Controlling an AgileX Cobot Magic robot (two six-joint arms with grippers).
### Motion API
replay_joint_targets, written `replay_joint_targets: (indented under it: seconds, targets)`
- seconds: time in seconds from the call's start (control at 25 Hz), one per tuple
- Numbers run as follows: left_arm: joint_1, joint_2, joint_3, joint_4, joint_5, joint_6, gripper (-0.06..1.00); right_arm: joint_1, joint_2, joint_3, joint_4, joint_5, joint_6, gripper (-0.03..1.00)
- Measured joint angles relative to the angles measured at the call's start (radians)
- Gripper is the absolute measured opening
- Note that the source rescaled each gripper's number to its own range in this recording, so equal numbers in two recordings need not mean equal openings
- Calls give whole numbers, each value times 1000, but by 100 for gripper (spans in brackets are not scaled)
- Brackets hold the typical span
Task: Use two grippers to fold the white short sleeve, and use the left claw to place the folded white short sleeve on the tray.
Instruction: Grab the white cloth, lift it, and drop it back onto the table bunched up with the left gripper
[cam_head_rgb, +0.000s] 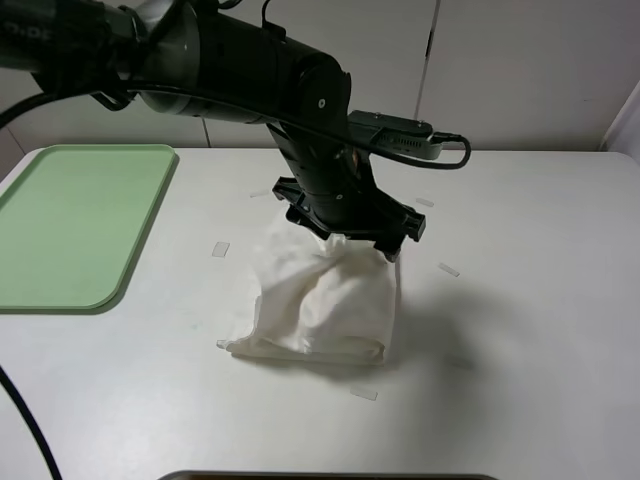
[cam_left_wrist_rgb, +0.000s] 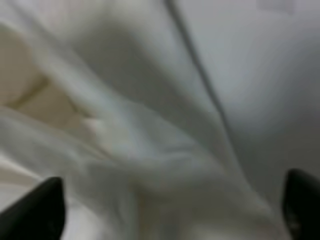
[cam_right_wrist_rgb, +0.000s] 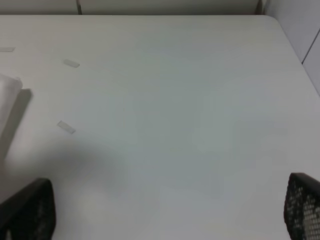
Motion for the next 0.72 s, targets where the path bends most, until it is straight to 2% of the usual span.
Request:
replay_joint_targets:
  seconds: [0.04,0.08,0.16,0.28,0.44,0.72]
  targets:
    - [0,0,0,-4,-17,0,81,0,0,0,0,0,0,100]
    - [0,0,0,-4,-17,0,81,0,0,0,0,0,0,100]
    - [0,0,0,-11,-45,0,93,0,0,0,0,0,0,100]
    - [0,-2,0,-59,-67,0,99,0,0,0,0,0,0,100]
    - [0,-36,0,-73,-39,6,100,0,0,0,0,0,0,100]
    - [5,-83,5,-46,50,19,100,0,0,0,0,0,0,100]
